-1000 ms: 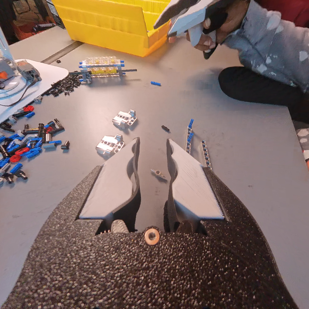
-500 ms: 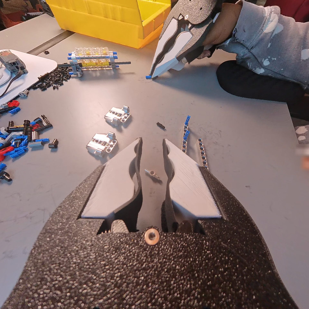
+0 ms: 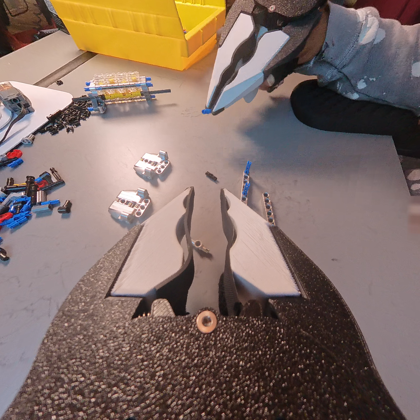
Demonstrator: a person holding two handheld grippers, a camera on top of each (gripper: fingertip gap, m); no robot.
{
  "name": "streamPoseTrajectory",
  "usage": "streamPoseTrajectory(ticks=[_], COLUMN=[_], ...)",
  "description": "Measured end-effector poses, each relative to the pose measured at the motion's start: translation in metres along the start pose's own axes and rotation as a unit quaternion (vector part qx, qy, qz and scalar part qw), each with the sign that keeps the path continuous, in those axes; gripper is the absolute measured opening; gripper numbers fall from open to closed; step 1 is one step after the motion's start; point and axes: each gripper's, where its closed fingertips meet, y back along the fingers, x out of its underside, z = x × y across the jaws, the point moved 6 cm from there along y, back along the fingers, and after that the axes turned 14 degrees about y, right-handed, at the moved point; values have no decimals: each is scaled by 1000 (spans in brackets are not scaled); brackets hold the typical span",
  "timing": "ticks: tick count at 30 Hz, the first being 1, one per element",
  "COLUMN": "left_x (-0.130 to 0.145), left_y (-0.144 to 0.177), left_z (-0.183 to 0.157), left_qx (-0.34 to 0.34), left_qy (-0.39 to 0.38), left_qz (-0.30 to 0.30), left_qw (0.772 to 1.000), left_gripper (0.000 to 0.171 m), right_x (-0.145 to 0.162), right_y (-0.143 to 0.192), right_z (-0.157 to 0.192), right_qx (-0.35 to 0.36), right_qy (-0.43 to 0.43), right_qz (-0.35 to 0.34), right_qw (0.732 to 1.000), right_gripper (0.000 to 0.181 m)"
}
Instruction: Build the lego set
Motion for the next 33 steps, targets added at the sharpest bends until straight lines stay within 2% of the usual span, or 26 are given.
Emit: streamPoseTrajectory(ticks=[3, 8, 12, 20, 33], left_x=[-1, -5, -6, -5, -3], left_y=[-3, -7, -7, -5, -5], left_z=[-9, -26, -34, -46, -45], left_qx=[9, 37, 53, 79, 60], left_qy=[-13, -39, -53, -81, -103], left_qz=[-3, -16, -21, -25, -15], left_qw=[1000, 998, 997, 993, 993], left_gripper=[21, 20, 17, 6, 0], right_x=[-26, -47, -52, -54, -52], right_y=[-7, -19, -27, -31, -30], right_z=[22, 46, 58, 65, 66], right_qx=[-47, -115, -147, -163, -166], right_qy=[27, 23, 30, 37, 37], right_qz=[-62, -108, -107, -99, -91], right_qw=[997, 987, 983, 981, 981], right_gripper=[3, 3, 3, 3, 3])
